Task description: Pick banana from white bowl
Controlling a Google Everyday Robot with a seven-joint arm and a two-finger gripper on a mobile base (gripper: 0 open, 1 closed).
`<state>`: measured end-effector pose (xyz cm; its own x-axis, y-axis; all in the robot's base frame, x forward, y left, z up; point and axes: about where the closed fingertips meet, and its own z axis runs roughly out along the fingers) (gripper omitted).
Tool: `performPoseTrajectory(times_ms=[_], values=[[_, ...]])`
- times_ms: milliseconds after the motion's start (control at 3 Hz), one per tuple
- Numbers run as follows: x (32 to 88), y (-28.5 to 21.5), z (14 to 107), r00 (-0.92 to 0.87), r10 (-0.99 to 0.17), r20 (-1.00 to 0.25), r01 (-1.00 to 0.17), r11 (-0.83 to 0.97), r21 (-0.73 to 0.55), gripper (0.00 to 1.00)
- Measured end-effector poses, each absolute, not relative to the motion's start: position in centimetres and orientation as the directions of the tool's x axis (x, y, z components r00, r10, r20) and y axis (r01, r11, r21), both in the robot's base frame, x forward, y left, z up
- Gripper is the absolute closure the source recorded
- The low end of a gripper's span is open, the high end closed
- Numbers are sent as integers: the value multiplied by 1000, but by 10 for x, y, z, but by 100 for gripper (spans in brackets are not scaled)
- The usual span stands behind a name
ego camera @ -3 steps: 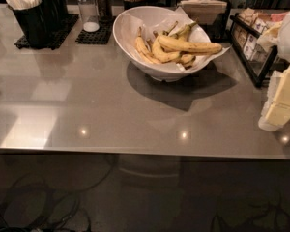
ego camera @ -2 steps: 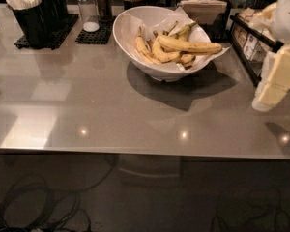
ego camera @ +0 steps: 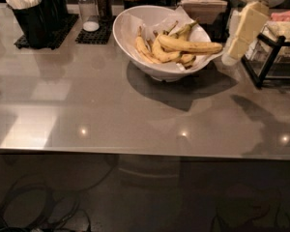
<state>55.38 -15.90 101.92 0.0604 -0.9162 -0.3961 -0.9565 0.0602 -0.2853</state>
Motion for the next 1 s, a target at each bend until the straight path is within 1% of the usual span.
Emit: performPoseTrajectory(times_ms=[333, 667, 1000], values=[[566, -159, 1048, 84, -902, -423, -931, 81, -356, 0], [582, -165, 1030, 61, -898, -435, -938, 98, -334, 0], [617, -161, 1002, 66, -902, -426, -954, 67, -292, 0]])
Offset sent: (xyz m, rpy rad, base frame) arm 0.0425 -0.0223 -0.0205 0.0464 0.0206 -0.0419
